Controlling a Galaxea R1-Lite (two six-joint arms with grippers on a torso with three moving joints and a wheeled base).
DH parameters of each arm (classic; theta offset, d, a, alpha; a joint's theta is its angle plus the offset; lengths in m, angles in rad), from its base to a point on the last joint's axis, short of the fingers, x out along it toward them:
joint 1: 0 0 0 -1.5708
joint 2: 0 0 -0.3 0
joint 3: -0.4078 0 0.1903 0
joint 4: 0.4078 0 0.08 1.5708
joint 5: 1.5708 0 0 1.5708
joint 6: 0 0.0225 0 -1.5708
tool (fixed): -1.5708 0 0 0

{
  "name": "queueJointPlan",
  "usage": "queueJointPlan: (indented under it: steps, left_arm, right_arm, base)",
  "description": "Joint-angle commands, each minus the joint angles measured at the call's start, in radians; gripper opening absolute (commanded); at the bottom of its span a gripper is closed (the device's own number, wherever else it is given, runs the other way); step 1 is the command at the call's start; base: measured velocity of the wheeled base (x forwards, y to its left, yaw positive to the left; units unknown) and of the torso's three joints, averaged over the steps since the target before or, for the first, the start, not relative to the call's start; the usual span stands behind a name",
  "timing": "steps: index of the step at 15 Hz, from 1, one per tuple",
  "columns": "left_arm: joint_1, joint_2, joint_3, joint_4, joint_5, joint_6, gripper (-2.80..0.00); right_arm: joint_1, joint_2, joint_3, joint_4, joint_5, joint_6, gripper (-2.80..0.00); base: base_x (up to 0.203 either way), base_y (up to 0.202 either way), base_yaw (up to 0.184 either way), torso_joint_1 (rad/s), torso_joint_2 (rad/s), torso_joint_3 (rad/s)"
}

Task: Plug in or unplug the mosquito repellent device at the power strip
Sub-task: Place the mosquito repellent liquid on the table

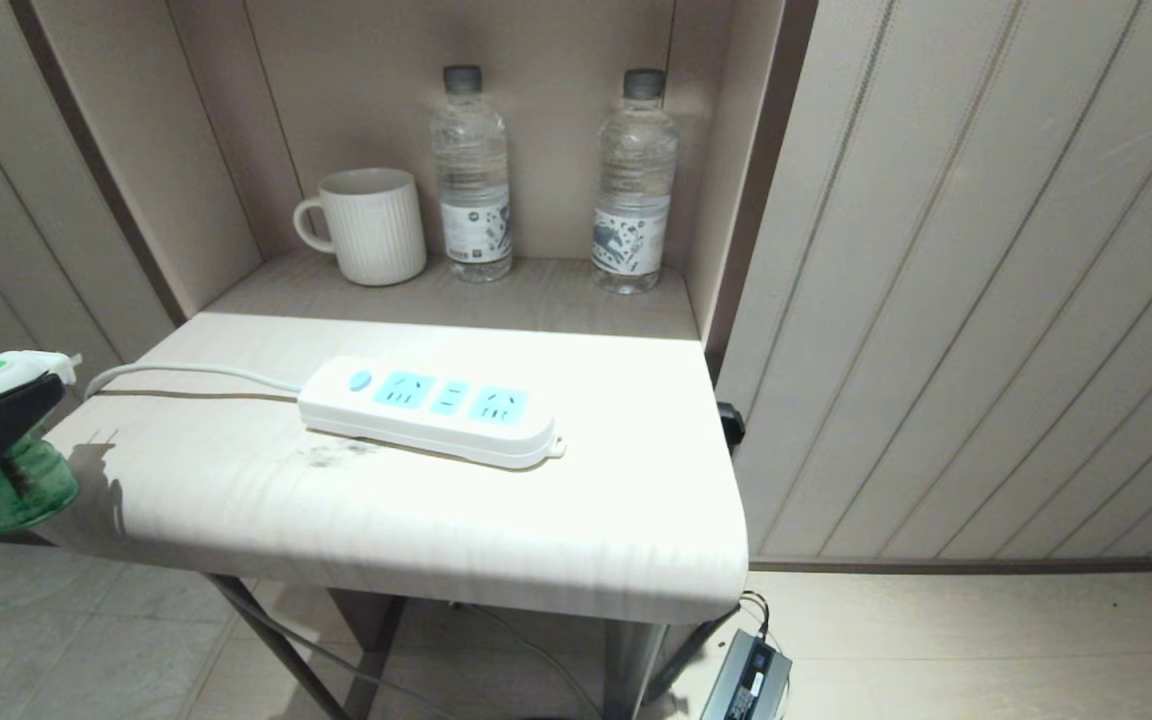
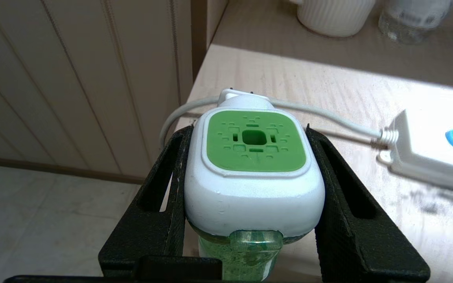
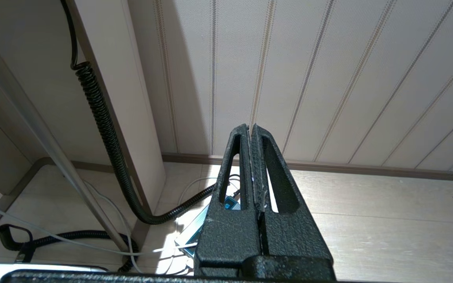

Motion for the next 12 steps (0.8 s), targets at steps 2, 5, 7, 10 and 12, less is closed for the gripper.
queueJointPlan:
  steps: [2,5,7,10,12]
  left_arm:
    - [-0.089,0.128,-0.02,-0.109,0.092,-0.099,-2.8]
    - [-0.241,0.256,-0.047,-0.133,0.105,-0.188,-2.8]
    - [-0.25,0.301,-0.071,-0.012,0.089,-0.26,-2.8]
    - [-0.255,0.436,-0.07,-0.119,0.139,-0.311,-2.8]
    - [-0.255,0.406,-0.065,-0.181,0.152,-0.317,-2.8]
  right_arm:
    - [0.001,0.0,0.0,0.0,0.001,-0.002,-2.8]
    - [0.001,0.0,0.0,0.0,0.001,-0.002,-2.8]
    - [0.001,0.0,0.0,0.0,0.001,-0.002,-2.8]
    - [-0.001,0.0,0.0,0.0,0.001,-0.002,-2.8]
    - [0.0,0.0,0.0,0.0,0.001,-0.002,-2.8]
  base:
    - [0.0,0.0,0.0,0.0,0.0,0.0]
    - [0.0,0.0,0.0,0.0,0.0,0.0]
    - [0.0,0.0,0.0,0.0,0.0,0.0]
    - [0.0,0.0,0.0,0.0,0.0,0.0]
    - [0.0,0.0,0.0,0.0,0.0,0.0]
